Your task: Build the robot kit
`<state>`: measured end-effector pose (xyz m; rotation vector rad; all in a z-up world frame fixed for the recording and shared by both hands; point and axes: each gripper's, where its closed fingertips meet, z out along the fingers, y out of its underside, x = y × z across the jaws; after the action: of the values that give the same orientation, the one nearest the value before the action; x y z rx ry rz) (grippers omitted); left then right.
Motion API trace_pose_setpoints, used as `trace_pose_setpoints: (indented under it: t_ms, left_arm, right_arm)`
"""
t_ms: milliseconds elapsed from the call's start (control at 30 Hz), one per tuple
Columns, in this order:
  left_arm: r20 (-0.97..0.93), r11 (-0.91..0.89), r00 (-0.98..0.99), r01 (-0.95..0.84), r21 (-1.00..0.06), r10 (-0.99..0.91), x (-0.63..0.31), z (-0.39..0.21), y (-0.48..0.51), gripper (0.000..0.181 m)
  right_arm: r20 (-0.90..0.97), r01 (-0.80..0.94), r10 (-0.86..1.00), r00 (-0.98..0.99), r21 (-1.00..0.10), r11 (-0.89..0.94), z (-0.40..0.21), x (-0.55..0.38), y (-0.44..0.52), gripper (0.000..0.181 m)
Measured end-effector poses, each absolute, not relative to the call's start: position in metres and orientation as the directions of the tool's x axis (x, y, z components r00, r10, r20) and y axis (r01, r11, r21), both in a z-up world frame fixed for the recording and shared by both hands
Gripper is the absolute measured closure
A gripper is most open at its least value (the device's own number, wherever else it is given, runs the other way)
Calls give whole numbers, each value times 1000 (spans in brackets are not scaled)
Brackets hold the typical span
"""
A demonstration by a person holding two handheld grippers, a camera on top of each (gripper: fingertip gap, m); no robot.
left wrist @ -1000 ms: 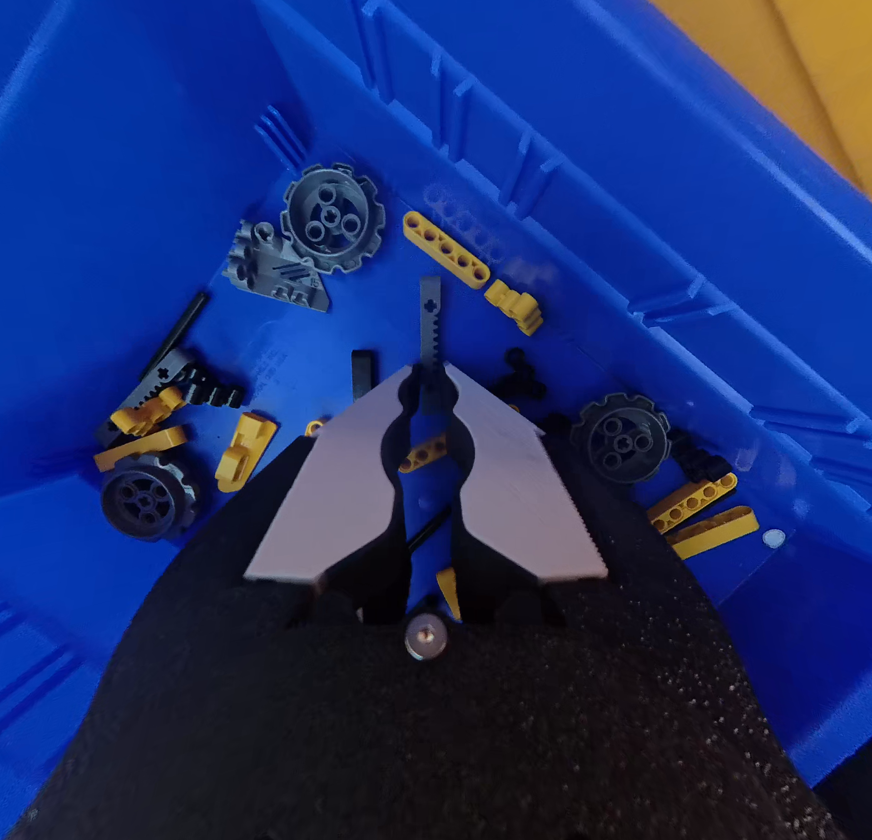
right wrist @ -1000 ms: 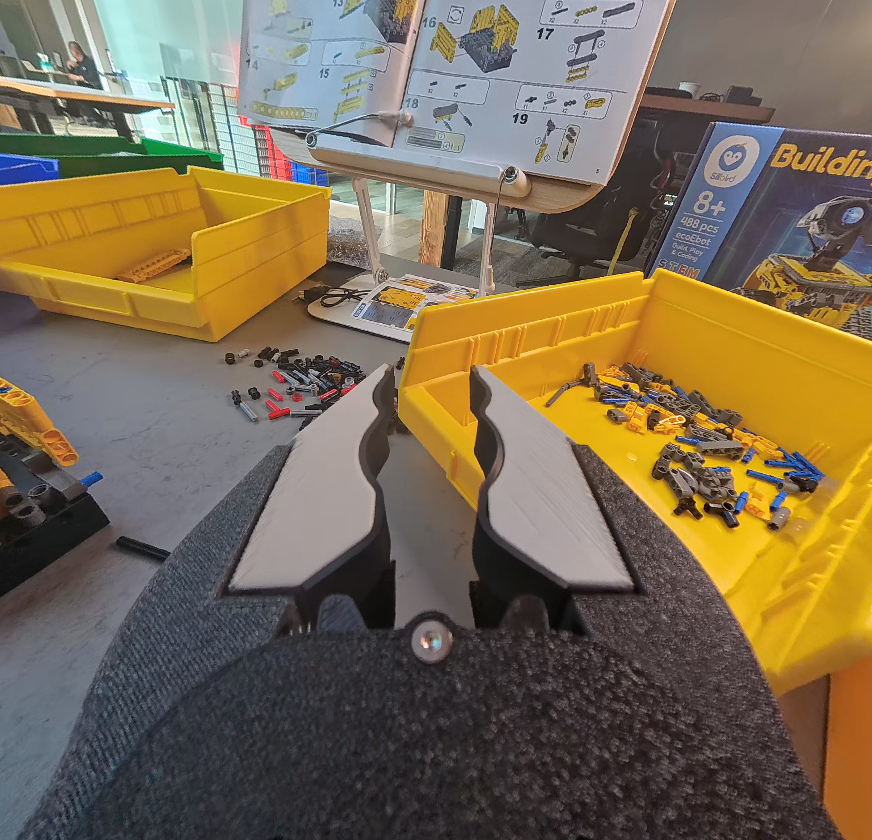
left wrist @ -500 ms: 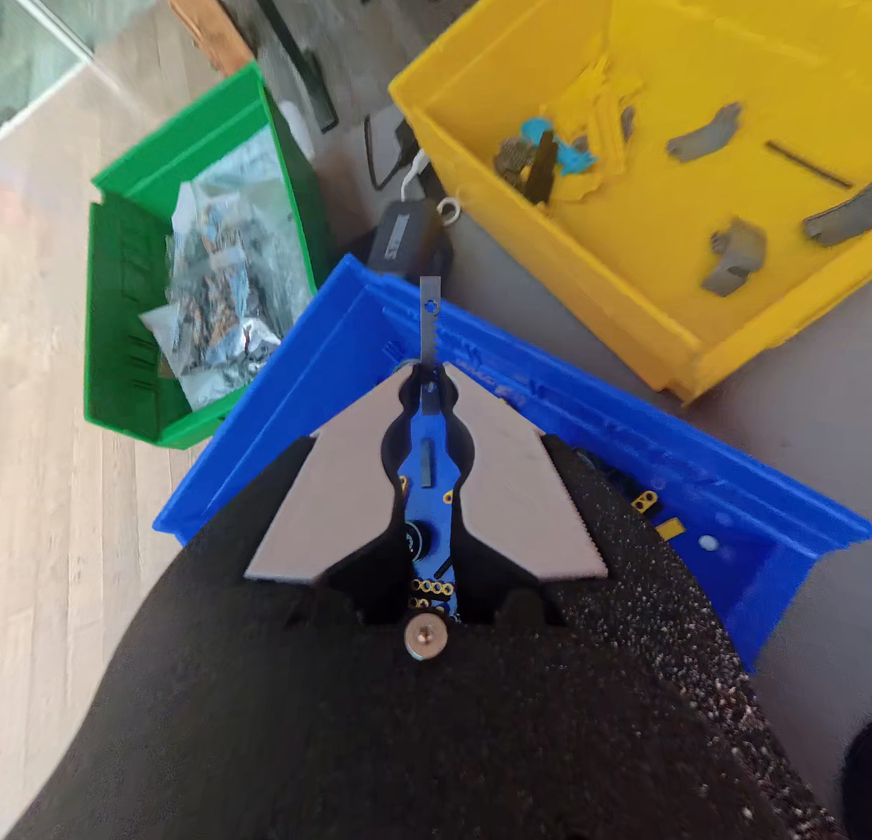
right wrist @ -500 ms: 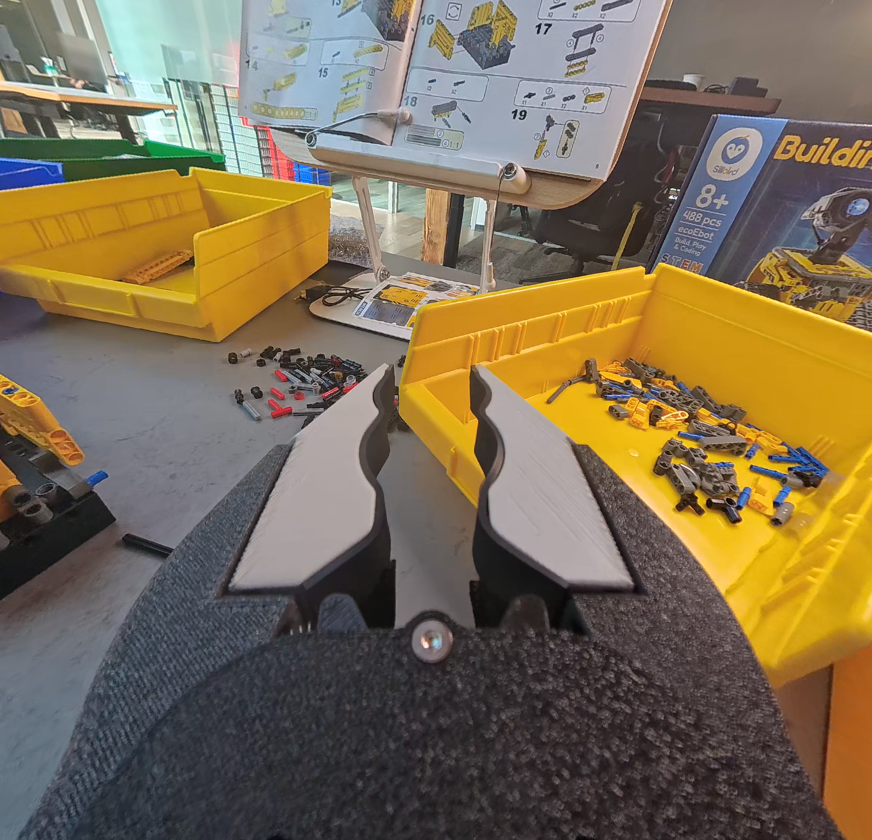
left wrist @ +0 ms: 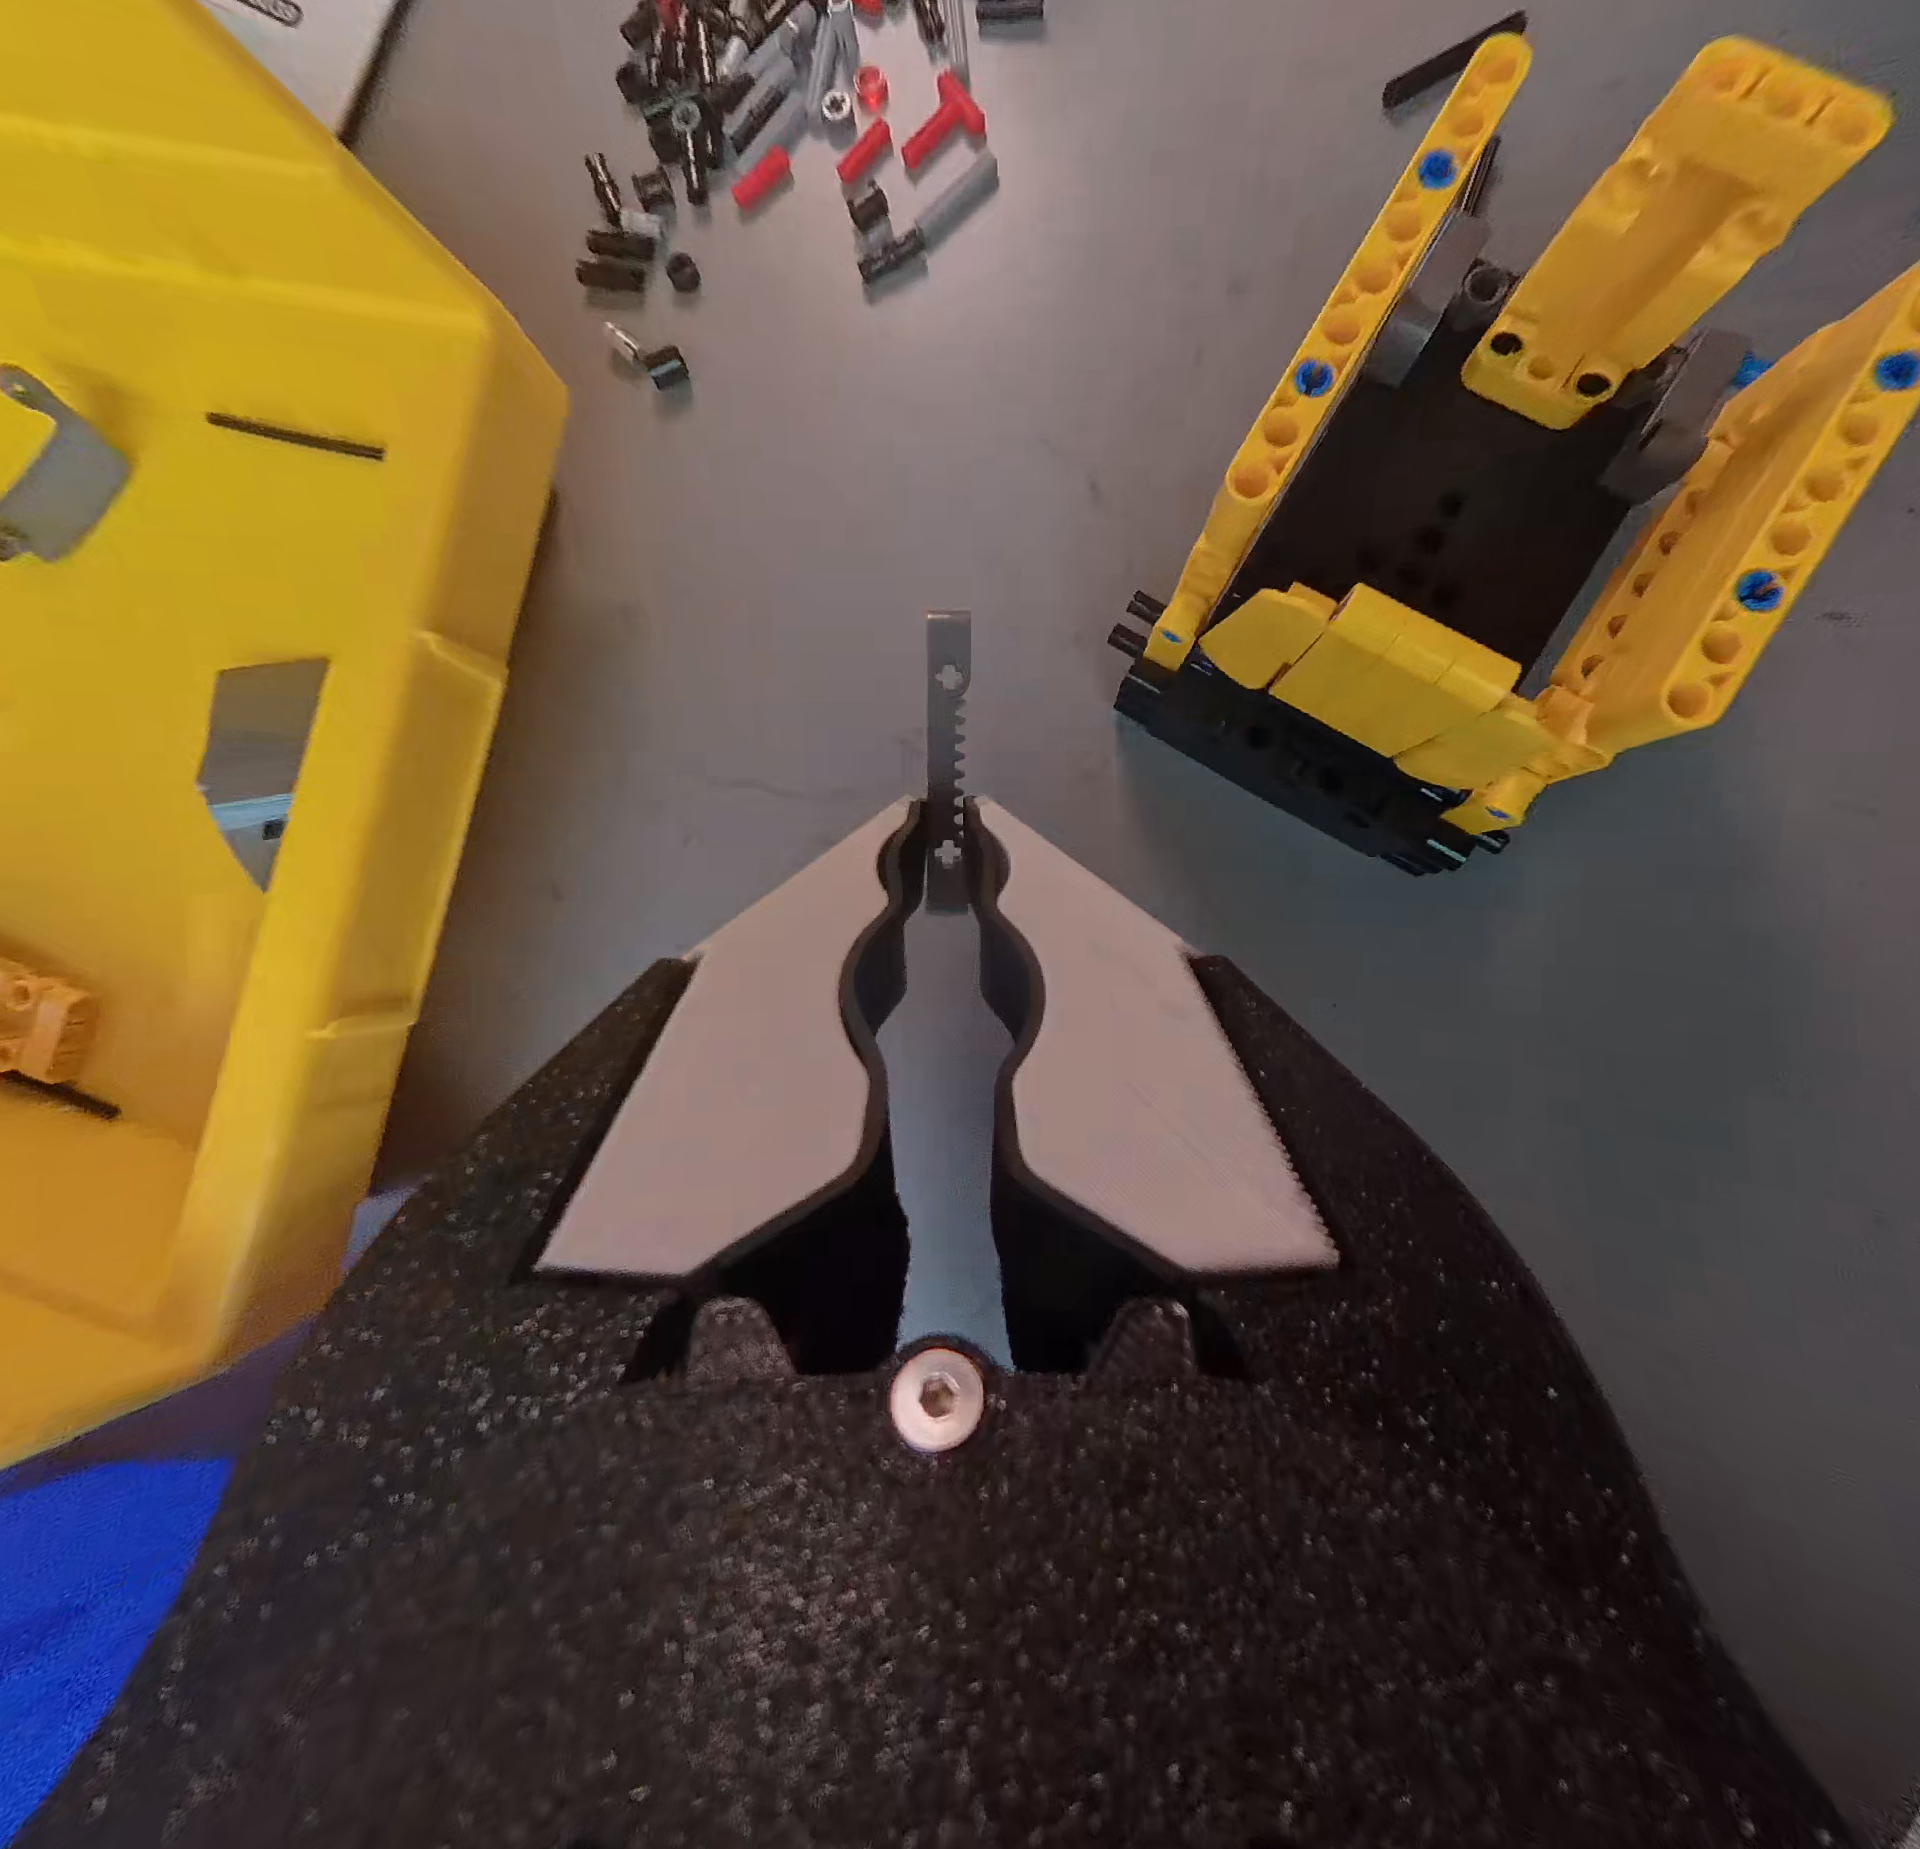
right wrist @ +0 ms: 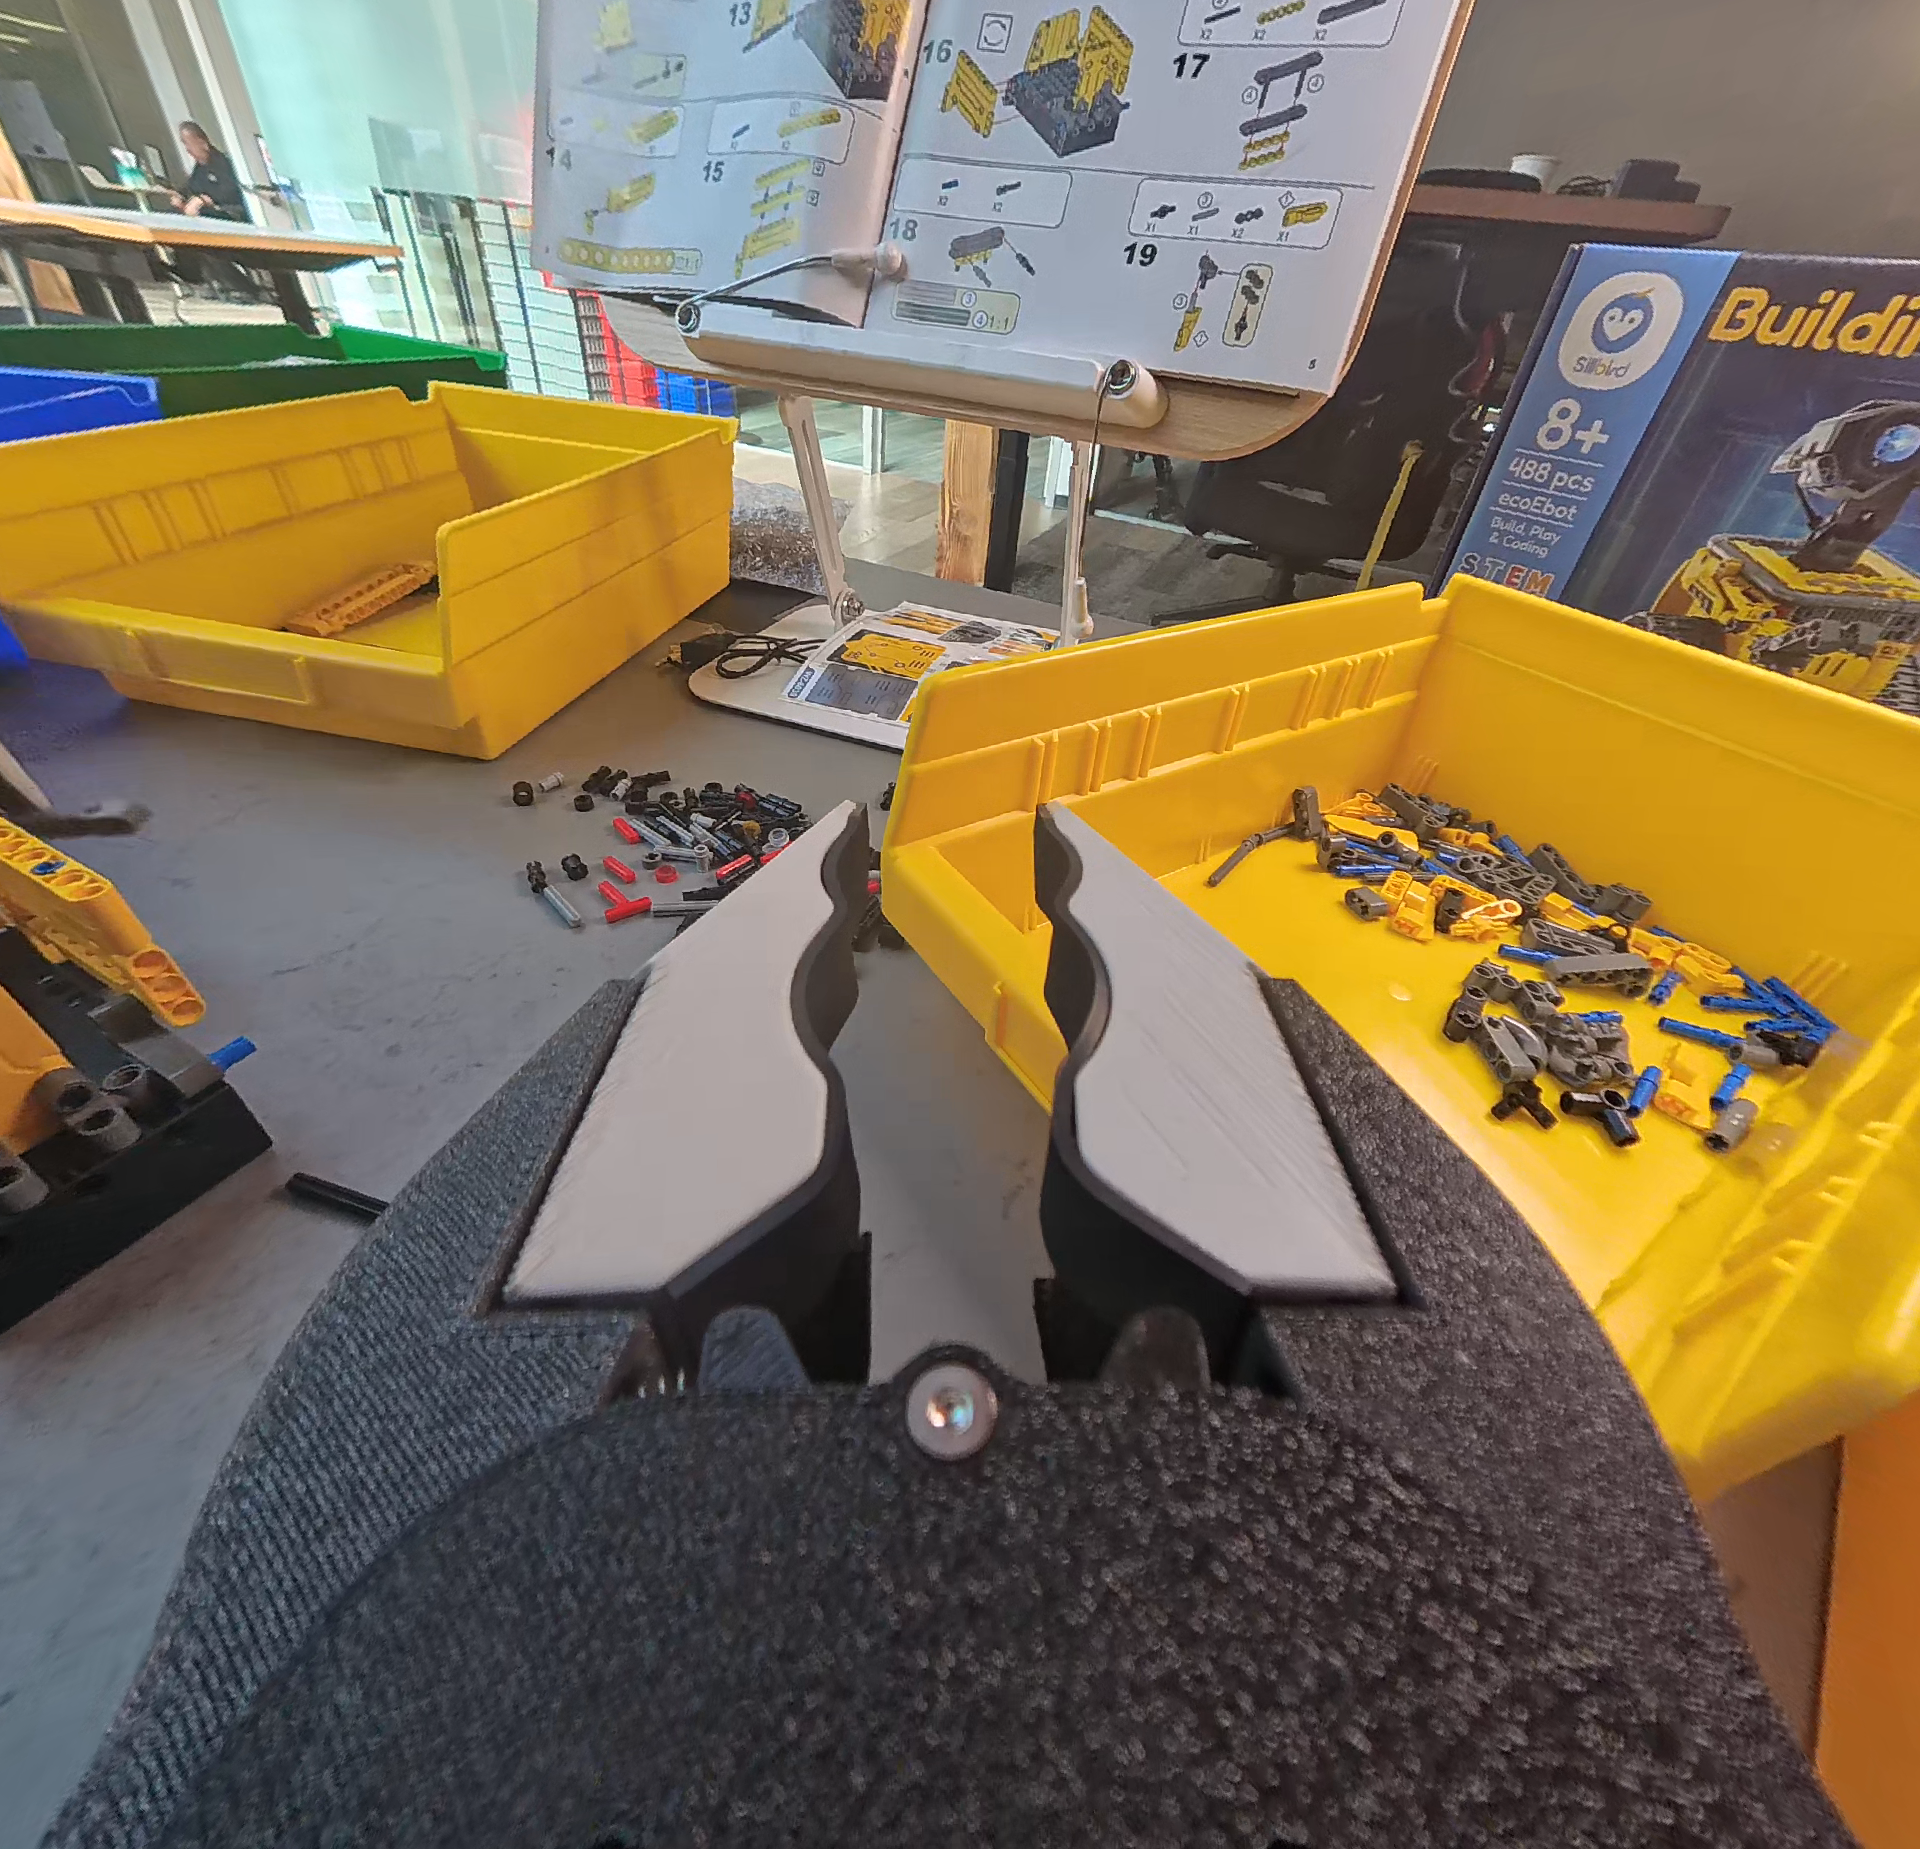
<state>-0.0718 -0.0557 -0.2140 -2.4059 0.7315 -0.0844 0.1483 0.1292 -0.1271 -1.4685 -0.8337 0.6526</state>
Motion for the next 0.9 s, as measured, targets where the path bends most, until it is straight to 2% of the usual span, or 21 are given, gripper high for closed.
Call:
trace_pose_setpoints:
  t_ms: [167,500,567,733,900]
  left_arm:
    - [-99,-684,832,-510,-522,-546,-67,-242,-57,176]
    - [-1,-693,839,-450,-563,-544,-66,-242,-56,175]
    - [-20,-684,843,-451,-573,-538,-68,-241,-54,169]
    - [-41,-602,862,-386,-700,-505,-70,-210,-45,170]
    - [-74,-437,904,-273,-857,-421,-81,-156,-41,160]
  right_arm:
    - [71,106,817,572,-994,12,-128,148,130,150]
    - [56,102,820,570,-995,-3,-129,148,131,150]
    - [54,100,819,571,-995,-4,-129,149,131,150]
    - [47,92,818,573,-996,-8,-128,150,132,148]
    - [50,95,819,571,-995,-5,-128,149,131,147]
